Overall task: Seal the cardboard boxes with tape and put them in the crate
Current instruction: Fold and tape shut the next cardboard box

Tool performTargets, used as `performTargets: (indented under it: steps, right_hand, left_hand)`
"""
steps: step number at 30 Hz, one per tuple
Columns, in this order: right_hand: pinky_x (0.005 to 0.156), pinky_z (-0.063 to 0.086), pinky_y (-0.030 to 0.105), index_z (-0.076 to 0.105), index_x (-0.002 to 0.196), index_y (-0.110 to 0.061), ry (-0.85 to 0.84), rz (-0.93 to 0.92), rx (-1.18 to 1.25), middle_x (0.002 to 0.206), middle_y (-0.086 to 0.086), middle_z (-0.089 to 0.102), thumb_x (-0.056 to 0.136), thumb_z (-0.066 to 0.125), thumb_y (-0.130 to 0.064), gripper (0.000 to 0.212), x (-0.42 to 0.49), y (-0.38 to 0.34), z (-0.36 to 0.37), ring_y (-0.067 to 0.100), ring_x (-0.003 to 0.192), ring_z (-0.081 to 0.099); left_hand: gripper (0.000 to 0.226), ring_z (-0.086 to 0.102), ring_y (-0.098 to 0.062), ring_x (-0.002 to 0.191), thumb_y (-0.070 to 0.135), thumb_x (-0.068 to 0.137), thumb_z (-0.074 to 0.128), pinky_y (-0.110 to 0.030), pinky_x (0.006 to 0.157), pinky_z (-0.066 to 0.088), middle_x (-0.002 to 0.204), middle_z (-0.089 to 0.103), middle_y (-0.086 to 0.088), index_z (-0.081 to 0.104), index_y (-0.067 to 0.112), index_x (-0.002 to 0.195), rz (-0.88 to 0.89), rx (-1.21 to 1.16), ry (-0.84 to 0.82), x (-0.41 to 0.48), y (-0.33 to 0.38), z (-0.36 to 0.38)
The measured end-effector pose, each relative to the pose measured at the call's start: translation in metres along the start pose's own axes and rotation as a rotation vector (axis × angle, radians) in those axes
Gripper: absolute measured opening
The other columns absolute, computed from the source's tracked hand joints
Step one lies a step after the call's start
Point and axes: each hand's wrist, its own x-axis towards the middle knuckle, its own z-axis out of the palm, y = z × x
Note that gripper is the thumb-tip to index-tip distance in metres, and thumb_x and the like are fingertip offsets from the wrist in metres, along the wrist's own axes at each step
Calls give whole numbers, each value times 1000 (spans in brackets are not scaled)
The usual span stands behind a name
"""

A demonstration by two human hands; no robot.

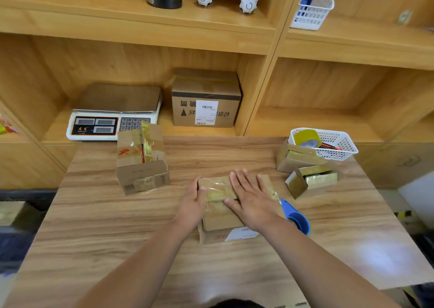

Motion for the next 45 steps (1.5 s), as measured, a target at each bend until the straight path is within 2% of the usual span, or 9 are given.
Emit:
performTargets:
  steps: [4,9,19,23,27,30,34,38,45]
  right_hand:
    - [115,-18,32,1,152,-19,76,66,104,160,-7,-4,87,29,-69,87,-6,2,0,1,139,-23]
    - [115,-17,33,21,150,-22,219,158,110,159,-8,14,75,33,-75,93,-18,7,5,6,145,-8]
    - [113,12,36,40,142,-19,215,62,-31,149,-4,39,83,40,-71,79,-9,17,-5,14,142,25]
    - [93,48,39,73,102,-12,426,-68,-125,106,1,72,82,35,-64,66,-9,18,-18,19,101,67]
    - [108,28,32,68,110,-20,258,-62,-88,109,-4,70,85,19,-70,74,0,23,-34,16,106,62]
    - [109,18,27,64,105,-30,227,-58,-189,95,-8,68,76,-8,-71,88,10,27,-44,12,96,59]
    - [104,22,27,65,90,-27,247,-45,-161,80,-6,67,86,11,-70,69,24,28,-53,14,83,60]
    - [106,19,30,63,83,-26,244,-49,-126,77,-6,64,91,22,-65,57,41,27,-59,14,85,57]
    - [110,12,33,64,91,-24,306,-195,-24,88,-5,66,85,40,-68,51,62,29,-48,16,96,55]
  left_hand:
    - [61,33,-19,137,40,96,47,-29,110,26,152,32,-3,24,21,149,4,58,-48,0,0,-5]
    - [112,31,-14,136,35,63,83,-36,112,31,151,27,5,13,29,150,40,53,-212,-7,2,-17]
    - [75,51,-5,103,50,67,75,-21,81,40,130,51,17,44,37,134,174,309,-117,-9,10,-27]
    - [71,50,-3,96,52,67,76,-19,75,37,120,54,15,47,36,131,134,275,-137,-9,14,-27]
    - [73,45,-2,108,56,68,75,-22,85,37,119,44,23,45,37,133,116,269,-190,-10,17,-28]
    - [51,50,3,93,53,72,72,-12,72,36,106,50,27,52,43,118,101,274,-141,-8,18,-24]
    - [13,57,1,67,44,80,69,-13,57,40,70,64,14,62,34,76,22,86,-6,-2,21,-19]
    - [10,61,6,60,27,77,76,-8,51,41,68,69,14,65,27,76,-22,-90,61,5,33,-16]
    - [29,66,-5,73,23,72,80,-19,56,52,84,67,9,59,36,88,-62,-139,137,19,46,-3]
